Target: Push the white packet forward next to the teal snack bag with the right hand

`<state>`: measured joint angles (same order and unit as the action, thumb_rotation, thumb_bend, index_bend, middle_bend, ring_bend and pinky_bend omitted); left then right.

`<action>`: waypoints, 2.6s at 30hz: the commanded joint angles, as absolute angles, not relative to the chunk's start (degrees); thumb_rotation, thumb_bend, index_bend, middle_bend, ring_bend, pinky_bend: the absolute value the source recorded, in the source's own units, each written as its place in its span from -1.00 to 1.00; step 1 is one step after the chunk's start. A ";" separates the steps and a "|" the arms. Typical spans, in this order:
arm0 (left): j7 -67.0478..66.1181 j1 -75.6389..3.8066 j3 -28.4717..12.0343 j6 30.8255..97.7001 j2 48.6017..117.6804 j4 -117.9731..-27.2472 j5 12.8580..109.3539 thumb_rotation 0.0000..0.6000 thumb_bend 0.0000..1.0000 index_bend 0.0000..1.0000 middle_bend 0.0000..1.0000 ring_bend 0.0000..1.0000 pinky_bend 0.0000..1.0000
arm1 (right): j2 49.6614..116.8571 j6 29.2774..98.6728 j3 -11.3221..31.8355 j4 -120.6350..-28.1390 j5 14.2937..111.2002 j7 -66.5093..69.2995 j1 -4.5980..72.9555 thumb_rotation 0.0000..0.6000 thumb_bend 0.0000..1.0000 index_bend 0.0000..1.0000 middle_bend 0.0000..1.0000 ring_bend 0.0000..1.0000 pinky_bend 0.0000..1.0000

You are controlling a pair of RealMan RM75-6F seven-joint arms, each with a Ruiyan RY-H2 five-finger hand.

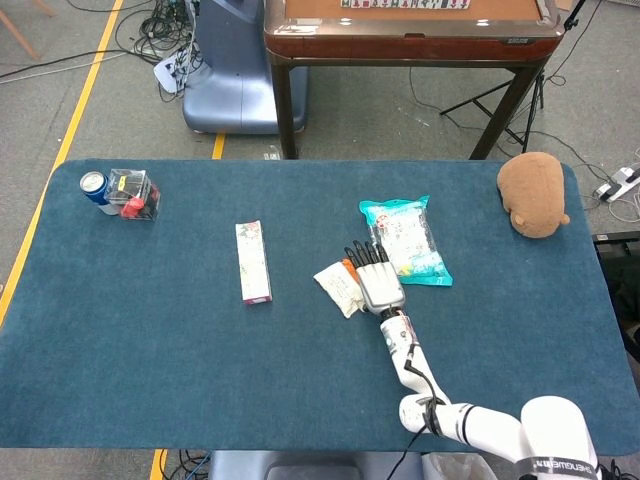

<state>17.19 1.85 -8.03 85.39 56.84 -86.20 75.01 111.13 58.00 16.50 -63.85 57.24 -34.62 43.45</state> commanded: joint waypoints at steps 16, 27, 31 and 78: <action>18.28 2.07 -7.94 85.20 56.75 -85.72 74.97 1.00 -0.59 -0.41 -0.39 -0.58 -0.17 | 115.21 56.94 21.13 -59.38 53.63 -34.46 47.84 1.00 -1.00 -0.84 -0.97 -1.00 -0.83; 17.69 2.32 -7.83 85.91 56.67 -86.01 75.35 1.00 -0.59 -0.41 -0.39 -0.58 -0.17 | 113.08 58.87 20.82 -63.94 54.67 -32.88 47.22 1.00 -1.00 -0.84 -0.97 -1.00 -0.83; 16.97 2.56 -7.71 86.89 56.61 -86.62 76.01 1.00 -0.59 -0.41 -0.39 -0.58 -0.17 | 109.64 62.14 19.34 -71.33 56.60 -33.35 45.06 1.00 -1.00 -0.84 -0.97 -1.00 -0.83; 3.54 1.36 -3.72 94.47 59.08 -93.19 89.96 1.00 -0.59 -0.41 -0.39 -0.58 -0.17 | 60.00 95.01 -4.05 -106.14 82.83 -8.69 5.78 1.00 -1.00 -0.84 -0.95 -1.00 -0.83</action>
